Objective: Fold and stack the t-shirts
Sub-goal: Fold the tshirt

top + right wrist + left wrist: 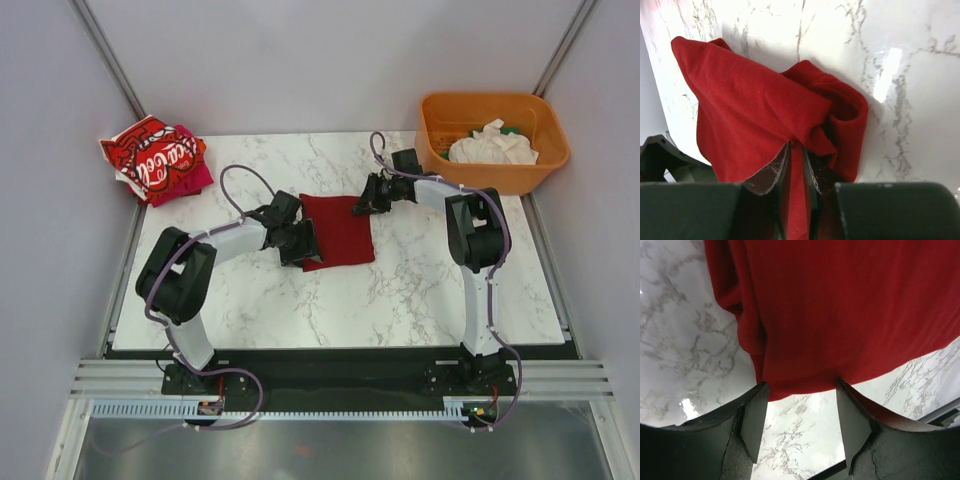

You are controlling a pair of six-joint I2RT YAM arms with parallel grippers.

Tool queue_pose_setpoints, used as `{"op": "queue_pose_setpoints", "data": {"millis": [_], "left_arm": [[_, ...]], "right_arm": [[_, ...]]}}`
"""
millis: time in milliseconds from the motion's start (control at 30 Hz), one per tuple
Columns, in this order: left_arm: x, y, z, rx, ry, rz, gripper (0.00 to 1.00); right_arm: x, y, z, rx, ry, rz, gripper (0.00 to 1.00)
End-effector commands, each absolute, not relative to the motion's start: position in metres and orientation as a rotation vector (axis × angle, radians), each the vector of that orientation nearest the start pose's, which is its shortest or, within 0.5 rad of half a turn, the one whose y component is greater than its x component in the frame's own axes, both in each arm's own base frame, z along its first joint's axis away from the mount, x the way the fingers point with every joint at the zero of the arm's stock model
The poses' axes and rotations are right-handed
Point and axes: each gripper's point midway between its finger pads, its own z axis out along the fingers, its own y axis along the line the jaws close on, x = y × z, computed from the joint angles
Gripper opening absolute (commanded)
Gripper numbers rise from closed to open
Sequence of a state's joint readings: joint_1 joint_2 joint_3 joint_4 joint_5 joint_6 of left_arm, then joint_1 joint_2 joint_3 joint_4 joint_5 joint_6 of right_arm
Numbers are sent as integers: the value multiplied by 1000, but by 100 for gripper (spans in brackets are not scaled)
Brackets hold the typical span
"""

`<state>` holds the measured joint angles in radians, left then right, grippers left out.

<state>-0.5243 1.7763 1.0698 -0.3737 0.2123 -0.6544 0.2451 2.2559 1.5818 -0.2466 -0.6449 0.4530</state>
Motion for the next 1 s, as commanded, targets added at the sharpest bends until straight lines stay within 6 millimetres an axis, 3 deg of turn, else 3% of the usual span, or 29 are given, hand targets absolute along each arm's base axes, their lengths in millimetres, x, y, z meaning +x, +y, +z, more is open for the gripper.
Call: {"op": "queue_pose_setpoints", "data": {"millis": [0, 167, 233, 300, 367, 400, 500, 533, 567, 733, 833, 867, 933, 967], "left_arm": [[305, -240, 9, -180, 2773, -636, 65], [277, -227, -19, -205, 2834, -607, 64], [272, -224, -21, -204, 2840, -605, 64], [268, -224, -10, -187, 2818, -638, 64], [267, -227, 8, -161, 2780, -686, 66], [271, -227, 31, -126, 2717, -705, 68], [290, -218, 73, -69, 2589, -639, 83], [297, -213, 84, -68, 2564, -598, 86], [303, -209, 92, -68, 2540, -591, 88], [334, -201, 109, -59, 2479, -574, 90], [356, -201, 113, -68, 2461, -564, 90], [361, -200, 101, -81, 2488, -549, 90], [376, -201, 101, -96, 2485, -544, 90], [385, -194, 87, -126, 2514, -522, 90]], "right_arm": [[476, 221, 8, -21, 2557, 1041, 22], [470, 208, -6, -4, 2565, 1077, 23], [468, 211, -4, -25, 2555, 1103, 24], [468, 215, 3, -46, 2536, 1131, 26], [470, 220, 19, -82, 2500, 1155, 32], [470, 224, 26, -100, 2488, 1162, 36], [474, 233, 66, -149, 2417, 1168, 69], [478, 236, 92, -178, 2368, 1164, 84], [479, 238, 104, -184, 2347, 1162, 88], [463, 244, 183, -228, 2227, 1142, 95], [441, 237, 206, -234, 2199, 1120, 95], [434, 234, 209, -235, 2199, 1114, 95], [413, 229, 217, -243, 2190, 1105, 96], [406, 228, 219, -248, 2186, 1112, 96]]}}
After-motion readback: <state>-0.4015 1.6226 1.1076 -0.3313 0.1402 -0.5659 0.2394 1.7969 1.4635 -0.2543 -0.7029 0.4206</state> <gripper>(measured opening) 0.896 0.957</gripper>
